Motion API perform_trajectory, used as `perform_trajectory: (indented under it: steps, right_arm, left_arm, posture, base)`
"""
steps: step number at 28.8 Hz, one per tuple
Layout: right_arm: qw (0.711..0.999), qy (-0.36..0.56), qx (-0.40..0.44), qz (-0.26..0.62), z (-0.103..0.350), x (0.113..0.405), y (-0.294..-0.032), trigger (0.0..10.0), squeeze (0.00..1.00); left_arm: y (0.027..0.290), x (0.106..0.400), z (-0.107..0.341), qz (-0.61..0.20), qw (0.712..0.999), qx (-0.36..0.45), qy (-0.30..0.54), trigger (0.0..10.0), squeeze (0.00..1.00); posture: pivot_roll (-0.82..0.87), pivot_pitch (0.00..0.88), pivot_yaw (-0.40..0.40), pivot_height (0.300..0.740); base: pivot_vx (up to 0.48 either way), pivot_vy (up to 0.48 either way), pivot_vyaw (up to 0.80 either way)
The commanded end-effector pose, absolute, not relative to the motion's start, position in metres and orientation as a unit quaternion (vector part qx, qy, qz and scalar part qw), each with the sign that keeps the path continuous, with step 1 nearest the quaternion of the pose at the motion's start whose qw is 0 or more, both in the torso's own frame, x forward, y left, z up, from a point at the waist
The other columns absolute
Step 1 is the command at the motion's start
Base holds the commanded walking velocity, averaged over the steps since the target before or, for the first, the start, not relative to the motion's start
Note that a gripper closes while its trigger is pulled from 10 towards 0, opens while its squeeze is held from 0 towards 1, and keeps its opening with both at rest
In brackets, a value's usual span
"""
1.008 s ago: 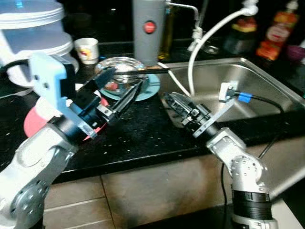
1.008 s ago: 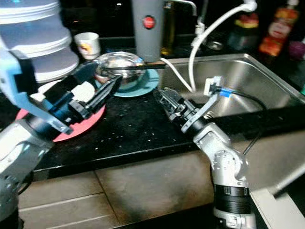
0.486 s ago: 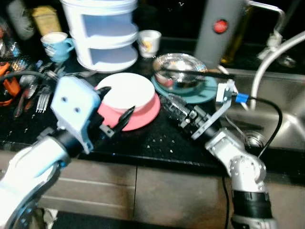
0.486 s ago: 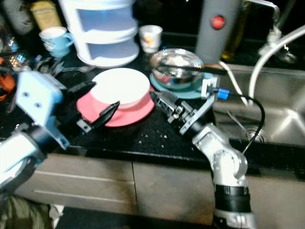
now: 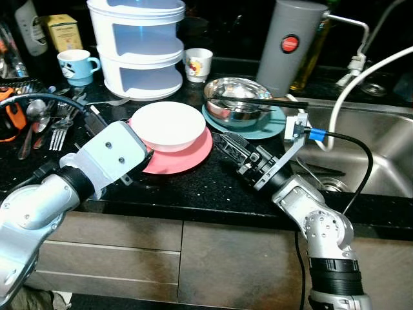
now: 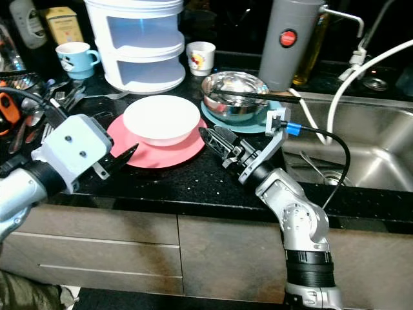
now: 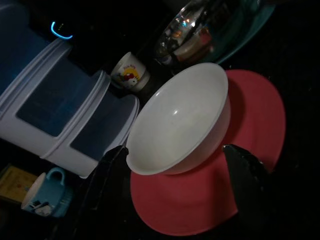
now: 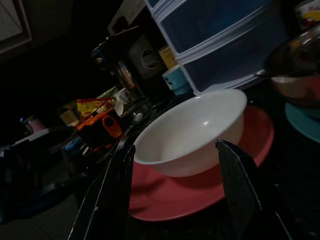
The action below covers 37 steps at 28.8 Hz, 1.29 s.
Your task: Kitchen organization
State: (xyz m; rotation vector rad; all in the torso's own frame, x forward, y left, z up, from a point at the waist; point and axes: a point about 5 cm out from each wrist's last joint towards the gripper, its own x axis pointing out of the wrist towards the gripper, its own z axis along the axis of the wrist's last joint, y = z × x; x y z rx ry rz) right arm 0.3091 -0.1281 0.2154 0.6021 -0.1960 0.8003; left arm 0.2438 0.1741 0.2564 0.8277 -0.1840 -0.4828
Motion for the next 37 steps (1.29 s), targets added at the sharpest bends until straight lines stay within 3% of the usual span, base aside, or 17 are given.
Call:
perform_trajectory:
  steps: [1, 13, 22, 23, 24, 37]
  right_arm:
    - [0.875, -0.101, 0.287, 0.378, 0.218, 0.307, -0.133, 10.0, 0.0]
    - [0.872, -0.116, 0.28, 0.386, 0.227, 0.301, -0.129, 10.0, 0.0]
    - [0.878, -0.127, 0.265, 0.379, 0.234, 0.296, -0.13, 10.0, 0.0]
    - [0.879, -0.129, 0.262, 0.378, 0.235, 0.296, -0.131, 10.0, 0.0]
    - [0.879, -0.13, 0.261, 0.376, 0.236, 0.296, -0.132, 10.0, 0.0]
    - [0.882, -0.14, 0.257, 0.368, 0.243, 0.296, -0.134, 10.0, 0.0]
  left_arm:
    - [0.18, 0.248, 0.245, -0.251, 0.857, 0.445, -0.063, 10.0, 0.0]
    - [0.198, 0.279, 0.242, -0.262, 0.807, 0.526, -0.064, 10.0, 0.0]
    - [0.198, 0.293, 0.222, -0.323, 0.797, 0.508, -0.042, 10.0, 0.0]
    - [0.199, 0.294, 0.216, -0.337, 0.796, 0.502, -0.029, 2.7, 0.0]
    - [0.2, 0.294, 0.214, -0.346, 0.796, 0.496, -0.021, 0.0, 0.0]
    - [0.208, 0.303, 0.215, -0.356, 0.793, 0.494, -0.009, 0.0, 0.0]
  posture:
    - [0.13, 0.0, -0.033, 0.74]
    - [0.12, 0.0, -0.003, 0.74]
    - [0.09, 0.0, 0.02, 0.74]
    - [0.08, 0.0, 0.021, 0.74]
    - [0.08, 0.0, 0.021, 0.74]
    - [0.08, 0.0, 0.019, 0.74]
  base:
    - [0.0, 0.0, 0.0]
    - [0.0, 0.0, 0.0]
    - [0.0, 0.0, 0.0]
    - [0.0, 0.0, 0.0]
    - [0.0, 0.0, 0.0]
    - [0.0, 0.0, 0.0]
